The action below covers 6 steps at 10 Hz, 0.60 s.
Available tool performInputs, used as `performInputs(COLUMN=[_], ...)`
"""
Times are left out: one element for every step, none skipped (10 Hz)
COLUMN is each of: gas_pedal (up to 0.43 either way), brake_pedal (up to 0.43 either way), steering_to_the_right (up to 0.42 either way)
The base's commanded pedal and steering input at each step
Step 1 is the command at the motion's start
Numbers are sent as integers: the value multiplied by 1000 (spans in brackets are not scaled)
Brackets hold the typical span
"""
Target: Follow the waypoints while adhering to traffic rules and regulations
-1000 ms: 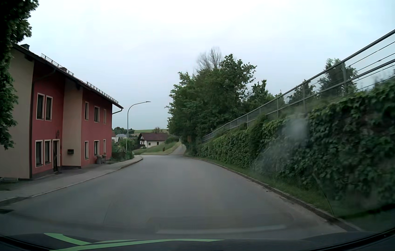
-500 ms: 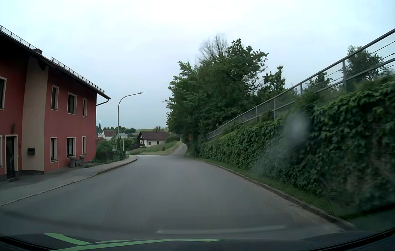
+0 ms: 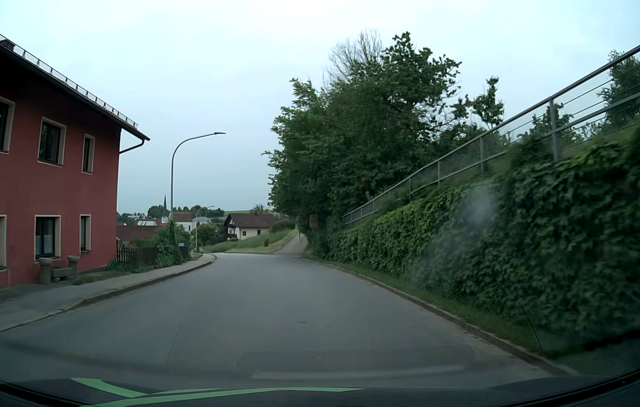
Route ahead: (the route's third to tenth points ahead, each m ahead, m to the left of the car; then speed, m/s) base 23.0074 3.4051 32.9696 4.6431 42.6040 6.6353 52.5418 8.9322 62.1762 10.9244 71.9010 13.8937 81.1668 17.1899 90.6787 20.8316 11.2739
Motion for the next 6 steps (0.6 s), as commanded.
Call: performInputs(gas_pedal=[47, 47, 47, 47, 47, 47], brake_pedal=[0, 0, 0, 0, 0, 0], steering_to_the_right=[-15, -15, -16, -18, -20, -24])
